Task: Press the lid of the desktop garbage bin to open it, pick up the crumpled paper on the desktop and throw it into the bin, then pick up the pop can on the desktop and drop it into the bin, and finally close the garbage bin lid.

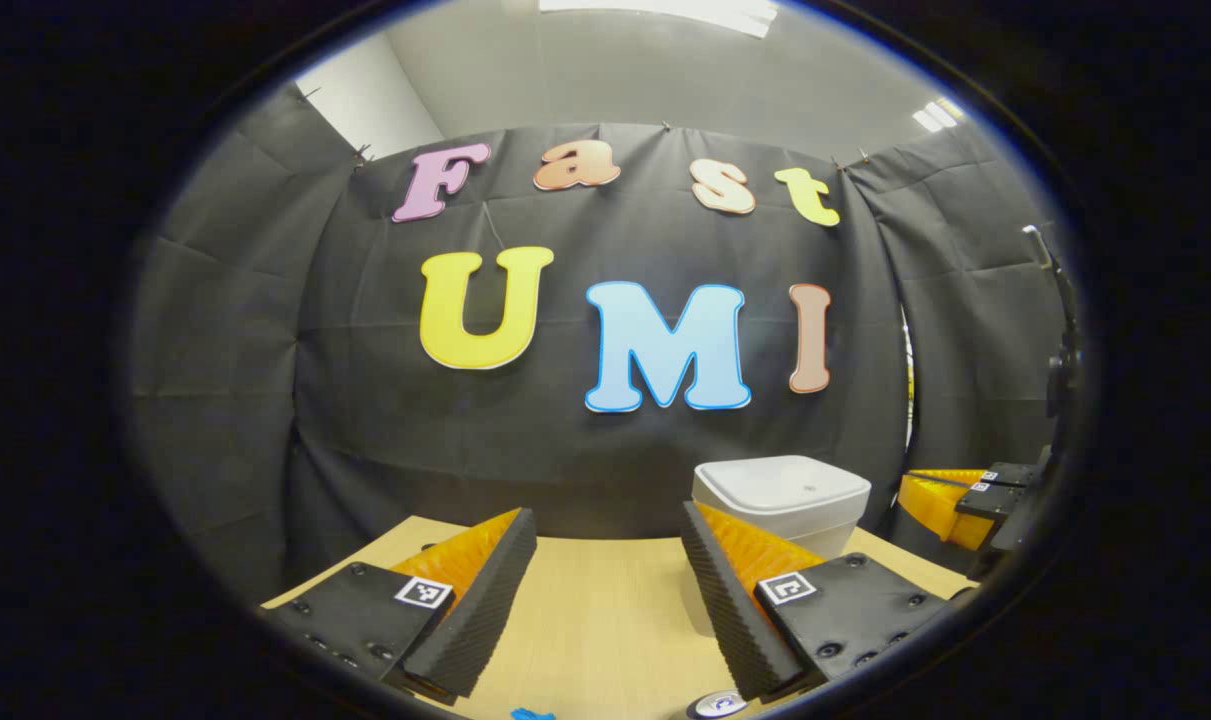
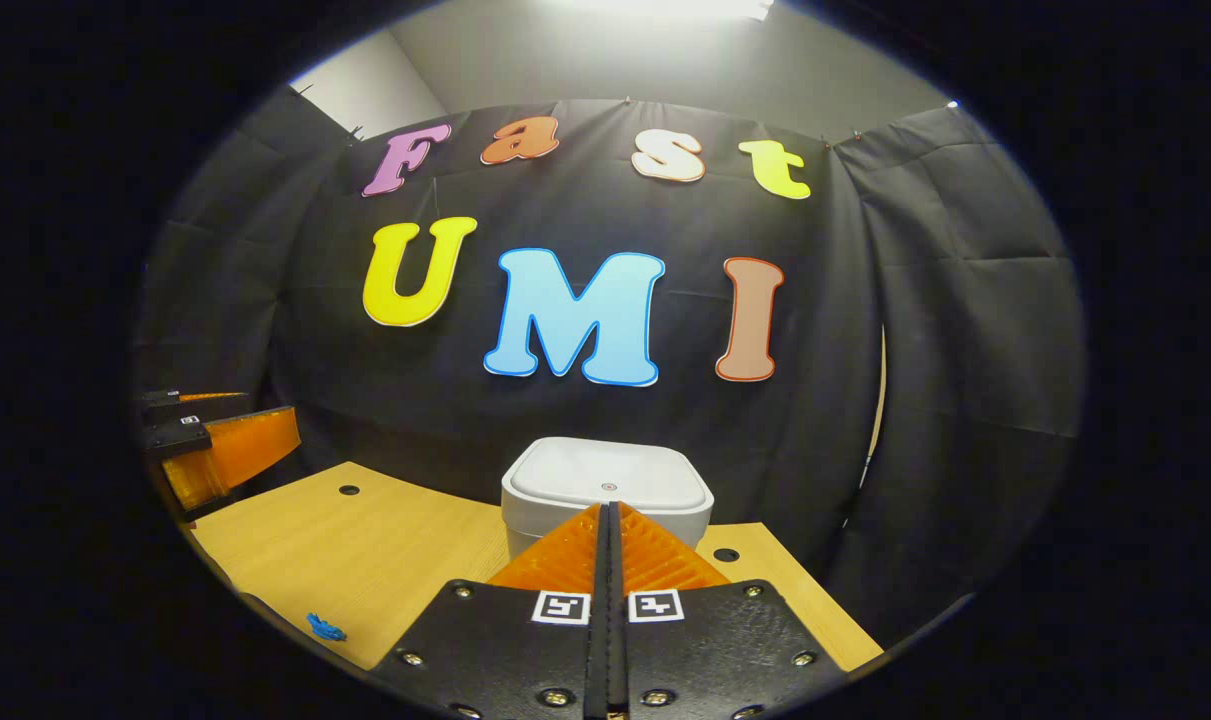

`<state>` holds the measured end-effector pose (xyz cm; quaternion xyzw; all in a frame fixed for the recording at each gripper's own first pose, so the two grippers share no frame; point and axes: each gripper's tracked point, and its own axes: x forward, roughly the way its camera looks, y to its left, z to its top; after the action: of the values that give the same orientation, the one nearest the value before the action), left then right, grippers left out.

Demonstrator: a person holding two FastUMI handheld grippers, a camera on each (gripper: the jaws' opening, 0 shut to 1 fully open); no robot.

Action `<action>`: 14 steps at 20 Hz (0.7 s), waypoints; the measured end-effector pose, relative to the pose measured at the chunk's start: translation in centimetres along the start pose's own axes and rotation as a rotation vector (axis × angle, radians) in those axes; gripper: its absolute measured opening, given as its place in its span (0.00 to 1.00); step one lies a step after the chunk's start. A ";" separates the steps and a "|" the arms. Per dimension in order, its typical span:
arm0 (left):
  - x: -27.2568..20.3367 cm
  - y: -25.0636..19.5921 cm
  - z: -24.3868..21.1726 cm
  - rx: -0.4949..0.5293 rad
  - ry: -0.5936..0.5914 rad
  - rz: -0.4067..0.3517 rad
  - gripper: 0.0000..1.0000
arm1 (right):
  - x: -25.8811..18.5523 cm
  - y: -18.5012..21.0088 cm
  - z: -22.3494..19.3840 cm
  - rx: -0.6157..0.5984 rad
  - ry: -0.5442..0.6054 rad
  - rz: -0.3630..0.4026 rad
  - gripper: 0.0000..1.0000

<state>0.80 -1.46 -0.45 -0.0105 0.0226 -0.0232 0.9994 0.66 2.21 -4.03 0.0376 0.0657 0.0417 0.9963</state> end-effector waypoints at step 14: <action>-0.5 0.6 -1.0 0.005 0.037 0.016 0.96 | 8.1 -1.4 -0.6 0.071 0.050 -0.003 0.00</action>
<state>0.27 -0.90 -1.45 -0.0073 0.0413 -0.0153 0.9990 8.70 1.57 -5.80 0.0719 0.0921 0.0390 0.9924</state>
